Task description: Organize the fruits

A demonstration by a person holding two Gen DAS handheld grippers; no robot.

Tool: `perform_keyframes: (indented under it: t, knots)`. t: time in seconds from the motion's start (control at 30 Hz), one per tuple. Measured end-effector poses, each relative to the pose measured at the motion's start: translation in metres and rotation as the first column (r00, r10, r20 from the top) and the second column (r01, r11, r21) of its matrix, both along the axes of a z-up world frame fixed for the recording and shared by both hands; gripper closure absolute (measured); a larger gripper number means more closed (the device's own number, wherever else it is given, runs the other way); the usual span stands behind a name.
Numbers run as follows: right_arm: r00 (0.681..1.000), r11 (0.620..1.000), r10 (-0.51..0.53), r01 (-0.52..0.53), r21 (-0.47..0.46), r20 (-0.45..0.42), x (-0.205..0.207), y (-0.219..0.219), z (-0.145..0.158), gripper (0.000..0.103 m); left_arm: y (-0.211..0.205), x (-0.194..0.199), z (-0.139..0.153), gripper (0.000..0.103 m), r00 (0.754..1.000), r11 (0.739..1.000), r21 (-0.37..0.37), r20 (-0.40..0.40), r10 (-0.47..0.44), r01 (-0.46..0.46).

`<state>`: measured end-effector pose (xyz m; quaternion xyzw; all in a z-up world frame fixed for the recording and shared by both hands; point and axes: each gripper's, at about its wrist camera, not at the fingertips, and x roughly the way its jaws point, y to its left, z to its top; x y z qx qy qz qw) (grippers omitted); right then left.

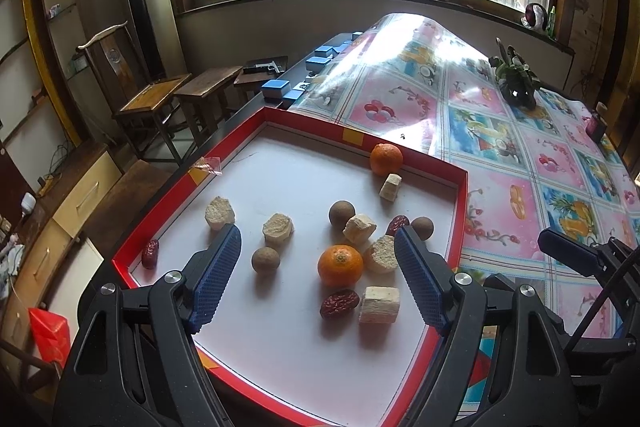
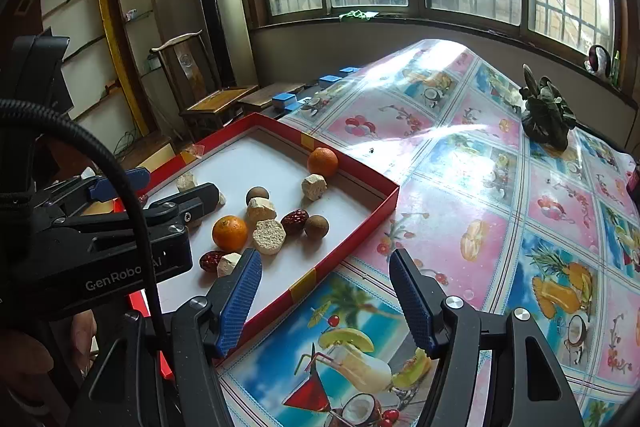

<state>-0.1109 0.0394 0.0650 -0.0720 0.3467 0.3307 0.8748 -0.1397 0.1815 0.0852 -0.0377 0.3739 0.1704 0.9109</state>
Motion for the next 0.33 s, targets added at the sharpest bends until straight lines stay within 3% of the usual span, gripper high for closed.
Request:
perform_keyframes:
  t: [0.33]
  knots:
    - [1.000,1.000,0.003,-0.003,0.000,-0.013,0.0019,0.0009,-0.0035,0.039,-0.0006,0.0021,-0.0029,0.023,1.000,1.000,0.013,0.000,0.007,-0.007]
